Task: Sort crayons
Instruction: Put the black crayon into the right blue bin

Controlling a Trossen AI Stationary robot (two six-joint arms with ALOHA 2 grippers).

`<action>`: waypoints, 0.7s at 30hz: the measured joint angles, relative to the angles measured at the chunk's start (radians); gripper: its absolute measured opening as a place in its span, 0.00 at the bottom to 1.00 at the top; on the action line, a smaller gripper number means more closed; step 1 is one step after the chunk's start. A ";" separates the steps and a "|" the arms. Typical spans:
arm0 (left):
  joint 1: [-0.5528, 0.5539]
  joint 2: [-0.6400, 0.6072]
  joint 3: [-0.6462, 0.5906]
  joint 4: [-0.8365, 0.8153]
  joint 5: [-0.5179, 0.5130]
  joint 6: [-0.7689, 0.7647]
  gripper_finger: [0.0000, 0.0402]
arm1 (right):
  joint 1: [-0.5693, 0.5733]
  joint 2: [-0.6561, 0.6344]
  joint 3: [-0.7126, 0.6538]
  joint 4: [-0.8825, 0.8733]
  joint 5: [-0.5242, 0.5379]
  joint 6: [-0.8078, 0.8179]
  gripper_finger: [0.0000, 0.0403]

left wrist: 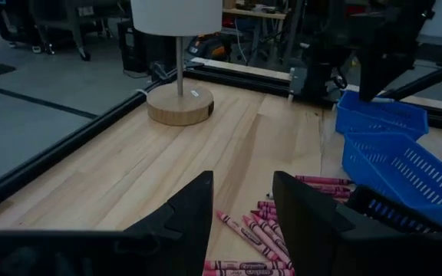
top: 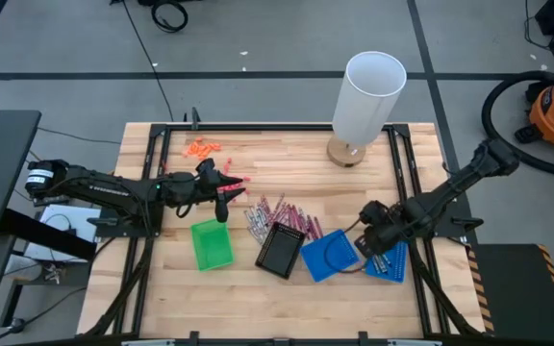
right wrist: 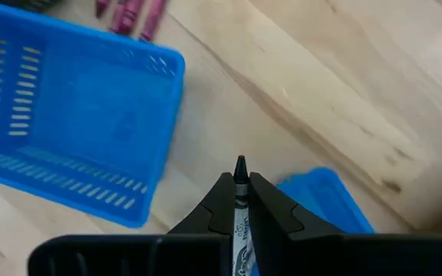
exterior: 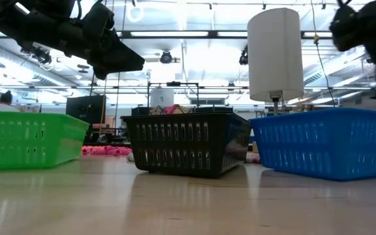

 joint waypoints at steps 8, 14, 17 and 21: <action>0.000 0.000 0.000 0.004 0.000 0.001 0.37 | 0.144 0.032 0.000 -0.076 0.018 0.218 0.08; 0.000 0.000 0.000 0.046 0.000 0.026 0.37 | 0.204 0.062 0.000 -0.091 0.018 0.299 0.08; 0.000 0.000 0.000 0.056 0.000 0.031 0.37 | 0.219 0.076 -0.004 -0.091 0.019 0.319 0.08; 0.000 0.000 0.000 0.070 0.000 0.041 0.37 | 0.226 0.078 -0.050 -0.057 -0.008 0.341 0.08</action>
